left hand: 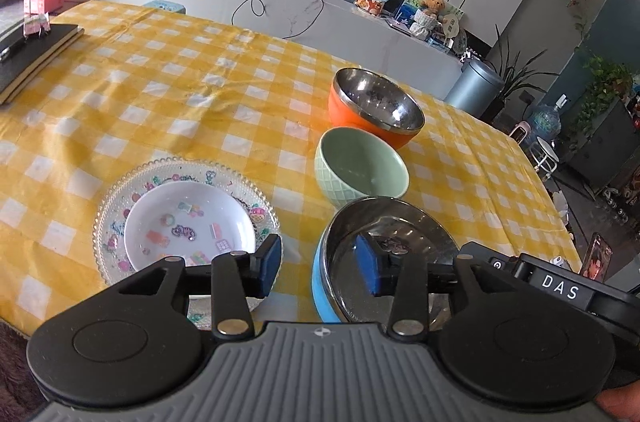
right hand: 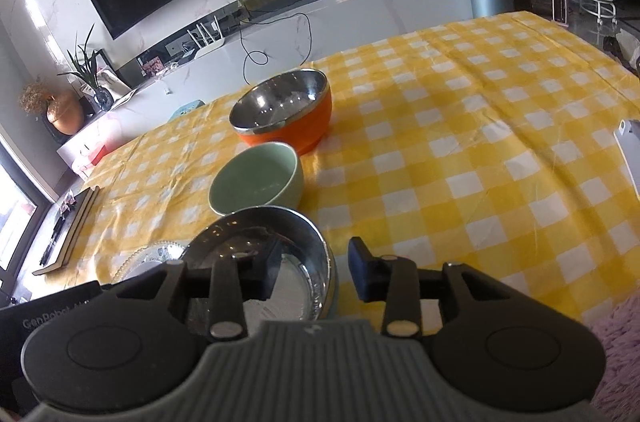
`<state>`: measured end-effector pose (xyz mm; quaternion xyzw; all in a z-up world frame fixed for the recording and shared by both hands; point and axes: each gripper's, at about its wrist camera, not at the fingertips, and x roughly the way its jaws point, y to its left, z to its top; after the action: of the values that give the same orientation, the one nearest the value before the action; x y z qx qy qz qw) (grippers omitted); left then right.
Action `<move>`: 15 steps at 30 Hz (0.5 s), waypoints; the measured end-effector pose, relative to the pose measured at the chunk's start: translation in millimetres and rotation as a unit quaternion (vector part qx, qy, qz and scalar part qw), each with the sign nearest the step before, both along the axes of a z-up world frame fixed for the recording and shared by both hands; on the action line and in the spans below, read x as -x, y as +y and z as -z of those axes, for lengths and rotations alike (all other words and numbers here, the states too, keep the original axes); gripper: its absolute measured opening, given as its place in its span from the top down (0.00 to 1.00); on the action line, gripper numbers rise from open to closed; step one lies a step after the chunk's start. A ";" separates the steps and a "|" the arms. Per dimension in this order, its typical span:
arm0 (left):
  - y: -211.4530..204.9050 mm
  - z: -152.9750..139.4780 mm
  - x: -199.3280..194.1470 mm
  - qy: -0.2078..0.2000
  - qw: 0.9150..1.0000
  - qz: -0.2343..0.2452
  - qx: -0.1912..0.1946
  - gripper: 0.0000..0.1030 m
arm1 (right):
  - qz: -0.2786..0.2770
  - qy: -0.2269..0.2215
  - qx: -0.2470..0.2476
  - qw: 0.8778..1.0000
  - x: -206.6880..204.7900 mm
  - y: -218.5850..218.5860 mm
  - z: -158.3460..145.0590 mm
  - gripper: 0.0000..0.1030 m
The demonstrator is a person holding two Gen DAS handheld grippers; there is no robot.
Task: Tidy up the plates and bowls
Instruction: 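Lower the blue bowl onto the table and open the left gripper, then move the left gripper to the orange steel bowl rim and close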
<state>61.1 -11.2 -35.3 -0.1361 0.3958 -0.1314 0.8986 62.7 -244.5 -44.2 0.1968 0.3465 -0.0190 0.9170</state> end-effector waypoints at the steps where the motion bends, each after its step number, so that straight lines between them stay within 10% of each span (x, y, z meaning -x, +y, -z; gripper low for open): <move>1: -0.3 -3.4 -1.4 -0.002 1.000 0.004 -0.004 0.54 | -0.002 -0.004 0.002 1.000 0.4 0.7 -3.3 0.63; 15: -21.9 -47.8 -46.1 -0.016 0.995 0.067 -0.074 0.52 | -0.041 -0.066 0.057 0.995 -36.9 0.0 -66.7 0.38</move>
<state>107.2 -33.1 12.5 -0.0401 0.3985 -0.1642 0.9015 99.6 -244.5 22.5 0.1312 0.2909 0.0117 0.9476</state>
